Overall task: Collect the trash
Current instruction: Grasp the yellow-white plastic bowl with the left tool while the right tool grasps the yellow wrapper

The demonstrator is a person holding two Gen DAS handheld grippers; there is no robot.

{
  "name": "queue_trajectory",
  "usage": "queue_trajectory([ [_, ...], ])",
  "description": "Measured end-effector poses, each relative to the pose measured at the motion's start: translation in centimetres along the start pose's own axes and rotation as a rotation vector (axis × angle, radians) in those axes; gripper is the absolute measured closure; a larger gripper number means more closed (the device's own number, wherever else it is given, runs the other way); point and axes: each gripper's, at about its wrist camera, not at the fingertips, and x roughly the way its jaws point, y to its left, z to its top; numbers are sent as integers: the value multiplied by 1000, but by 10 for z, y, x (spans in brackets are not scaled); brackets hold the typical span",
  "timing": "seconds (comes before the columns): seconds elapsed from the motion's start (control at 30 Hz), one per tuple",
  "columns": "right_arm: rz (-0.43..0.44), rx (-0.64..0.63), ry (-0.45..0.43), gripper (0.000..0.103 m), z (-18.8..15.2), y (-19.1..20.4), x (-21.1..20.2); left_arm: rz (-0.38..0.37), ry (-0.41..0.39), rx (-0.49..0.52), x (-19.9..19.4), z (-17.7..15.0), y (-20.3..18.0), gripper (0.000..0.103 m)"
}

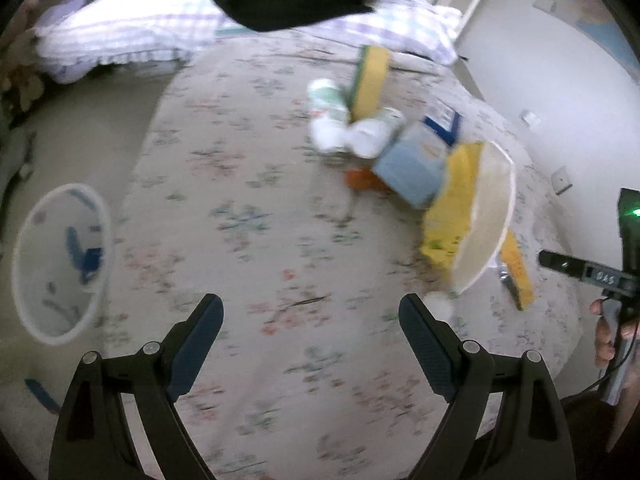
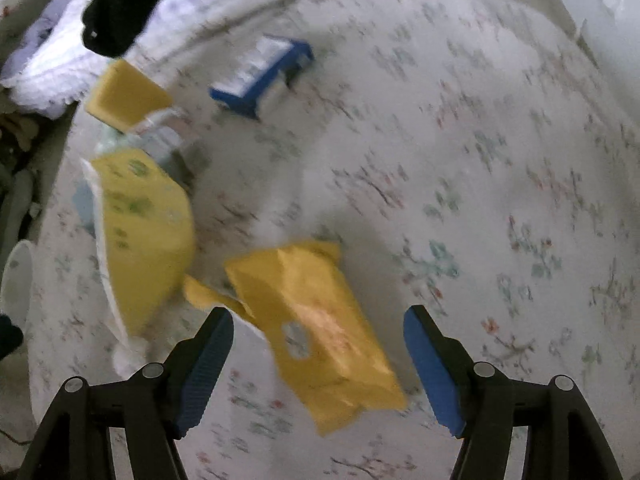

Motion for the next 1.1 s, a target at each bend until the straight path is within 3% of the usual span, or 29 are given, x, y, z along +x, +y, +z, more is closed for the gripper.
queue_trajectory([
  [0.17, -4, -5, 46, 28, -2, -10, 13, -77, 12, 45, 25, 2, -34, 13],
  [0.3, -7, -14, 65, 28, -5, -13, 18, -165, 1, 43, 37, 5, -50, 29],
  [0.43, -8, -20, 79, 28, -8, -15, 22, -203, -12, 64, 46, 9, -64, 48],
  [0.53, -7, -21, 92, 28, -8, -15, 26, -229, 16, 68, 58, 12, -73, 55],
  [0.6, -5, -24, 103, 28, -8, -14, 29, -239, 55, 63, 67, 12, -78, 61],
  [0.73, -7, -38, 121, 28, -11, -8, 36, -229, 86, 56, 78, 11, -80, 85],
  [1.03, -48, -99, 154, 29, -19, 1, 56, -239, 37, 114, 59, 15, -83, 100],
  [1.1, -61, -111, 146, 37, -20, 3, 56, -243, 24, 125, 51, 14, -80, 100],
])
